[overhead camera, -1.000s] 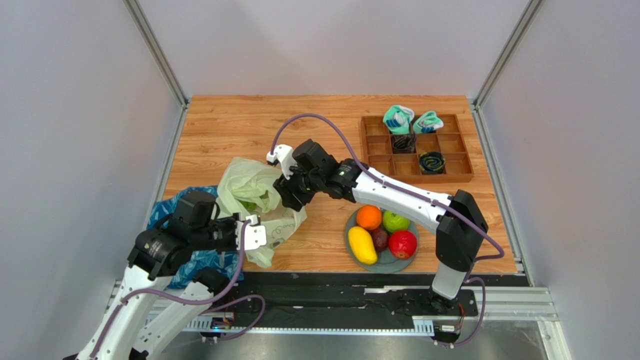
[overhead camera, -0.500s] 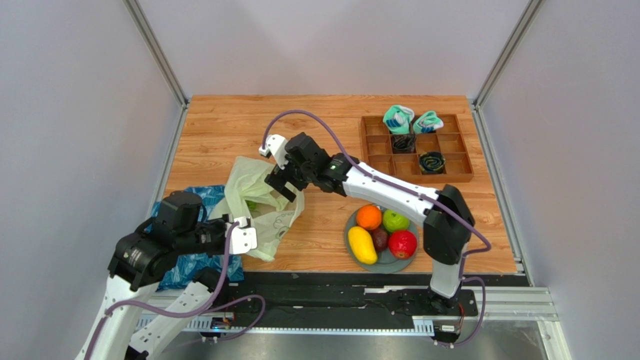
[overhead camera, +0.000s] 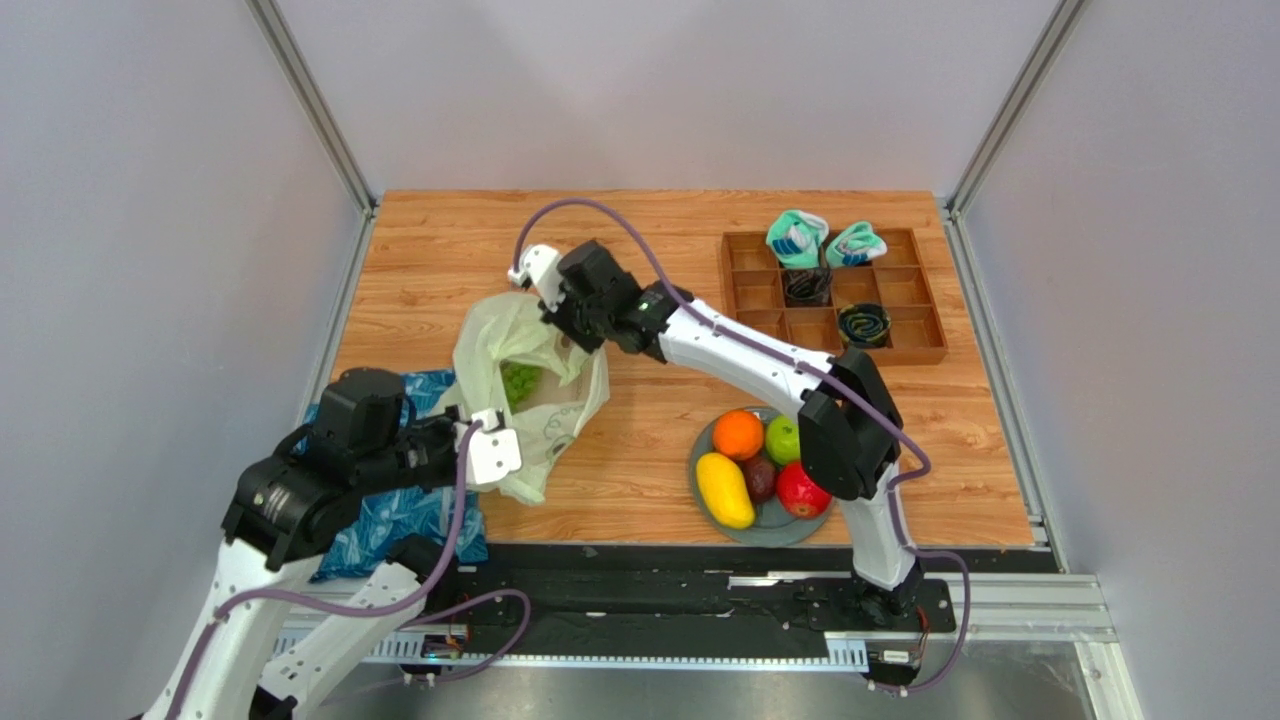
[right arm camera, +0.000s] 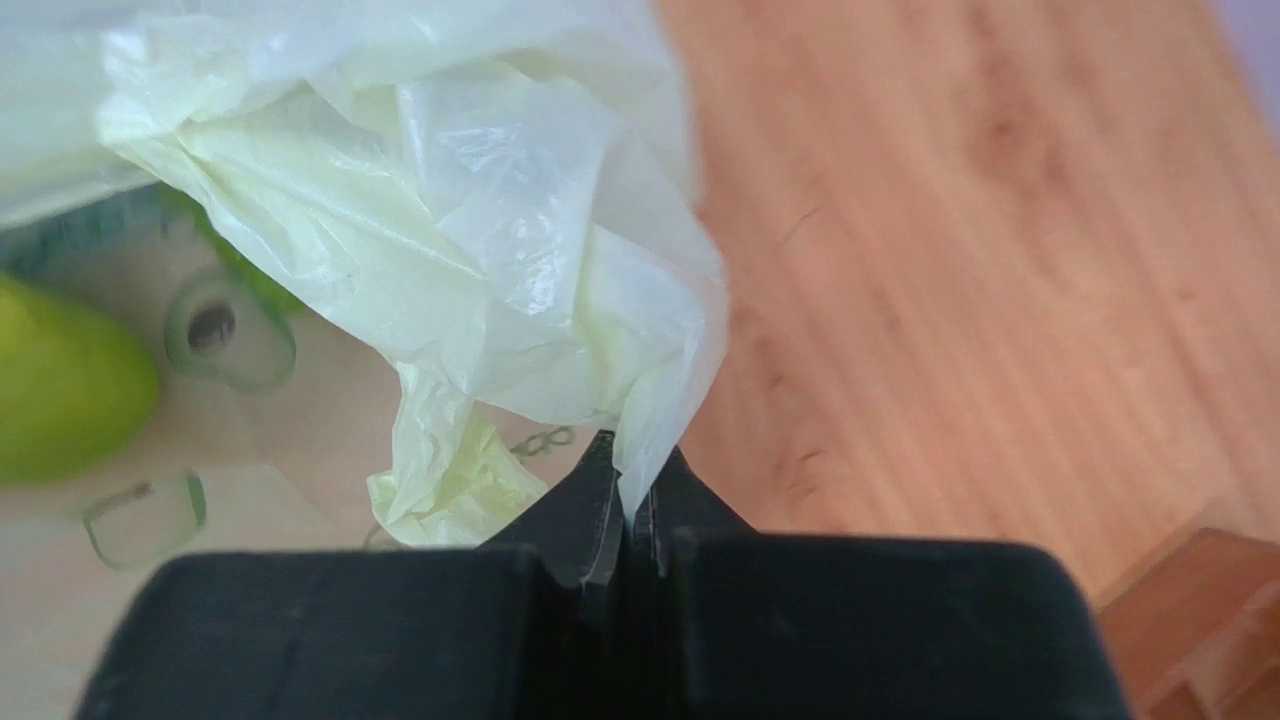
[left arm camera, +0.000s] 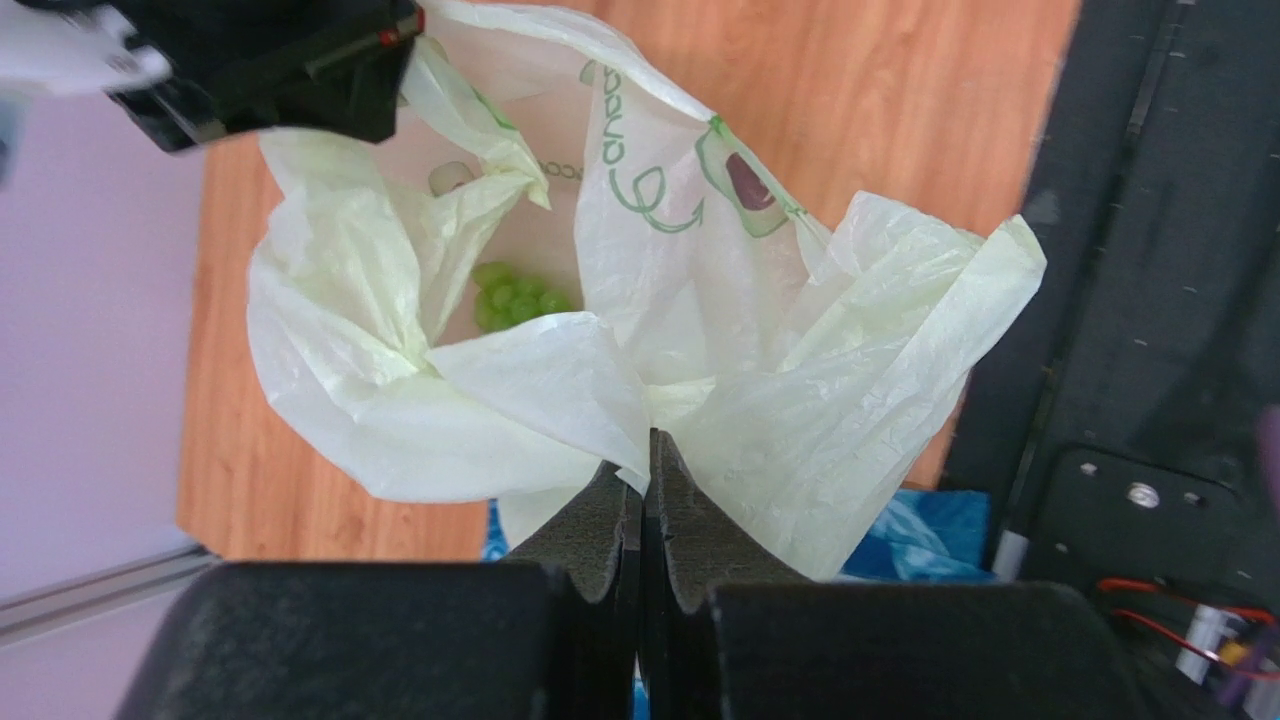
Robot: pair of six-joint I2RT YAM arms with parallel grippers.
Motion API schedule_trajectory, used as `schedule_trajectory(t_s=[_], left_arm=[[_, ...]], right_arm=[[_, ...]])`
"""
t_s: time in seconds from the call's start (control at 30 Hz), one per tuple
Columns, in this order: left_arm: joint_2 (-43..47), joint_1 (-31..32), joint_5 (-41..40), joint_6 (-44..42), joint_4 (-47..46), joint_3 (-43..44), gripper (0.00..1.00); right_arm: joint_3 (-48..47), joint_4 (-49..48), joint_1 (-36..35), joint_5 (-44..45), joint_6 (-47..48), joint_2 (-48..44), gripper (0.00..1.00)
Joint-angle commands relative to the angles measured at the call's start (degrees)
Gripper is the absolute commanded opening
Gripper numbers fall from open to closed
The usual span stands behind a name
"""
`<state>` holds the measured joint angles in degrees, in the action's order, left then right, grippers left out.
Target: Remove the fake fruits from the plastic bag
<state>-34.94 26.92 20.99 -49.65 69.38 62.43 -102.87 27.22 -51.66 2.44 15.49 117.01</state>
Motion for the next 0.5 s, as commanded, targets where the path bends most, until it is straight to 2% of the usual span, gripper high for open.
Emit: schedule_trajectory(t_s=[0.0, 0.03, 0.07, 0.17, 0.2, 0.27, 0.37, 0.4, 0.43, 0.47], left_arm=[[-9.9, 0.1, -5.4, 1.3, -19.2, 6.4, 0.00], [-14.9, 0.1, -7.2, 1.0, -20.9, 8.5, 0.00], [-17.6, 0.1, -7.6, 0.7, -22.3, 11.0, 0.00], [-27.0, 0.1, -7.1, -0.9, -25.8, 22.1, 0.00], [-28.8, 0.1, -6.9, -1.6, -26.7, 27.4, 0.00], [-32.9, 0.1, -6.7, -3.2, -28.0, 31.8, 0.00], [-35.4, 0.1, -6.0, -6.5, -28.6, 36.9, 0.00], [-35.3, 0.1, -4.9, -8.3, -26.7, 37.3, 0.00], [-34.3, 0.1, -1.7, -13.8, -23.9, 36.9, 0.00], [-33.3, 0.1, 0.0, -17.1, -16.9, 36.2, 0.00]], right_arm=[[-13.7, -2.3, 8.8, -5.2, -2.1, -4.6, 0.00], [-16.6, -1.7, 11.1, -6.8, -3.2, -3.2, 0.00], [-23.6, -0.3, 12.3, -8.2, -4.7, -2.6, 0.00], [-31.2, -0.2, 15.9, -9.8, -10.4, -1.7, 0.00], [-31.4, -0.5, 16.5, -9.5, -11.6, -2.2, 0.00], [-29.9, -0.9, 17.4, -8.1, -14.5, -4.4, 0.00], [-17.8, -0.9, 17.6, -4.6, -18.5, -12.7, 0.00], [-9.3, -0.9, 17.6, -4.5, -20.0, -18.5, 0.00], [-3.7, -0.9, 17.6, -7.0, -21.2, -21.4, 0.00], [1.0, -0.5, 17.5, -8.8, -23.2, -24.2, 0.00]])
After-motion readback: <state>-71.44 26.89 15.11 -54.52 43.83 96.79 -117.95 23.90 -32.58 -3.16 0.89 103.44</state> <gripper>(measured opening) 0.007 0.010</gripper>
